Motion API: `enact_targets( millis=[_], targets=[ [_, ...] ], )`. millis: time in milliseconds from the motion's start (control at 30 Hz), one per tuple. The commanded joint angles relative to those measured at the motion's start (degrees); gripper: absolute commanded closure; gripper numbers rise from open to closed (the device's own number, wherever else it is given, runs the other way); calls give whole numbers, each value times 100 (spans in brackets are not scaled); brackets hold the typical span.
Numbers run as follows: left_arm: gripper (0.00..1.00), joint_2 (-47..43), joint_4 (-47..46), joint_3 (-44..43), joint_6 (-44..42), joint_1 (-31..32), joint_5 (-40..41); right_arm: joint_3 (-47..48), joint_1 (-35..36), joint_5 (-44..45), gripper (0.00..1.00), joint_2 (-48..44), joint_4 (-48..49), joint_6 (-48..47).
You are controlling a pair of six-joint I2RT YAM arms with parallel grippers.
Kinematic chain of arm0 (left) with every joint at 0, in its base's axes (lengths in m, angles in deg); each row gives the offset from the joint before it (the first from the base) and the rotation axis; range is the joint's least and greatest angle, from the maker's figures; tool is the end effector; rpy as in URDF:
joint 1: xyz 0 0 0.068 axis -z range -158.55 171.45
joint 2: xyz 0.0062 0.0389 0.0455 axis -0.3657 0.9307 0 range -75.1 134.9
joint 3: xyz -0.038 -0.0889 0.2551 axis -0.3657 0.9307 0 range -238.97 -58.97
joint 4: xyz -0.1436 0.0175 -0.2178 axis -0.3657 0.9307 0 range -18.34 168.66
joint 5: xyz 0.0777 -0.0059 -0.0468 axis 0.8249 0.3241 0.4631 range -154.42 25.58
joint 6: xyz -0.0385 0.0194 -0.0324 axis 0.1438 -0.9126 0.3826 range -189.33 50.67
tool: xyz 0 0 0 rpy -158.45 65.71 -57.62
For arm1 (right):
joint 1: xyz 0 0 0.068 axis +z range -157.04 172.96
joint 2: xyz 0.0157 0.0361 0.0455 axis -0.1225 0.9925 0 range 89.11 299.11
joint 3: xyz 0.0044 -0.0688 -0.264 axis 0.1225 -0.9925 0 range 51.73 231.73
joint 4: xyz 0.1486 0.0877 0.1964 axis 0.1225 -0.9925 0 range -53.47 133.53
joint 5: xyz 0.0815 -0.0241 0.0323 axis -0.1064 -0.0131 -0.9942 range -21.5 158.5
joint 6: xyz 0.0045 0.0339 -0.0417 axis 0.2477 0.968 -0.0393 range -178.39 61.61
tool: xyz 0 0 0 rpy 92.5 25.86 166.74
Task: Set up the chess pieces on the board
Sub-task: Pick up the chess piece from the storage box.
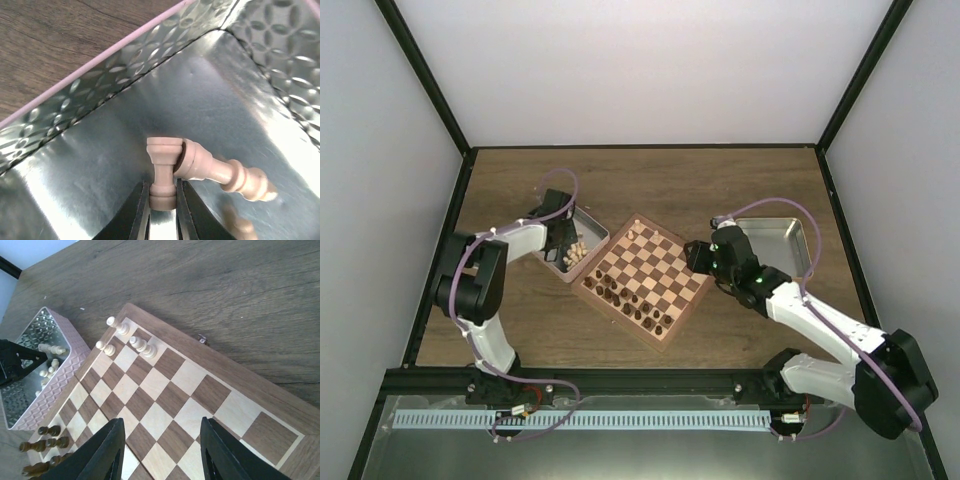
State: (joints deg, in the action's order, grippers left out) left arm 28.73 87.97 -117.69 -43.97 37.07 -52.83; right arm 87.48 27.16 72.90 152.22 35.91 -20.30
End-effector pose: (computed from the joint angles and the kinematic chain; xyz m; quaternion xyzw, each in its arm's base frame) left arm 0.3396 -0.0875 0.1430 -0.1067 0.9585 0.0057 0.2643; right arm 0.1962 0.1300 0.2269 0.0478 0.8852 0.2447 0.3928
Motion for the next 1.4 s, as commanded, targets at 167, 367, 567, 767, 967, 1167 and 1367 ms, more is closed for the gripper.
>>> enact_targets(
  millis=[167,367,567,767,967,1167,1367],
  targets=[
    [95,-1780,-194,718,236,-6,-872,352,-45,-1716,57,101,388,-238],
    [95,-2542,-198,975,241,-6,-1565,372,-43,-2791,57,404,1053,59],
    [95,-2864,-164,960,122,-6,-2210,446,-27,-3100,57,685,1410,146],
    [96,-2933,-191,951,-83,7,-3130,431,5,-3202,57,962,1805,266],
    [95,-2957,-223,988,-168,209,-3738,322,24,-3036,57,1119,2088,96],
    [96,-2888,-251,966,-504,739,-4280,160,19,-2884,57,1151,2267,-610],
    [95,-2749,-590,964,-633,1172,-4912,-116,9,-2583,50,837,2379,-1854]
  ],
)
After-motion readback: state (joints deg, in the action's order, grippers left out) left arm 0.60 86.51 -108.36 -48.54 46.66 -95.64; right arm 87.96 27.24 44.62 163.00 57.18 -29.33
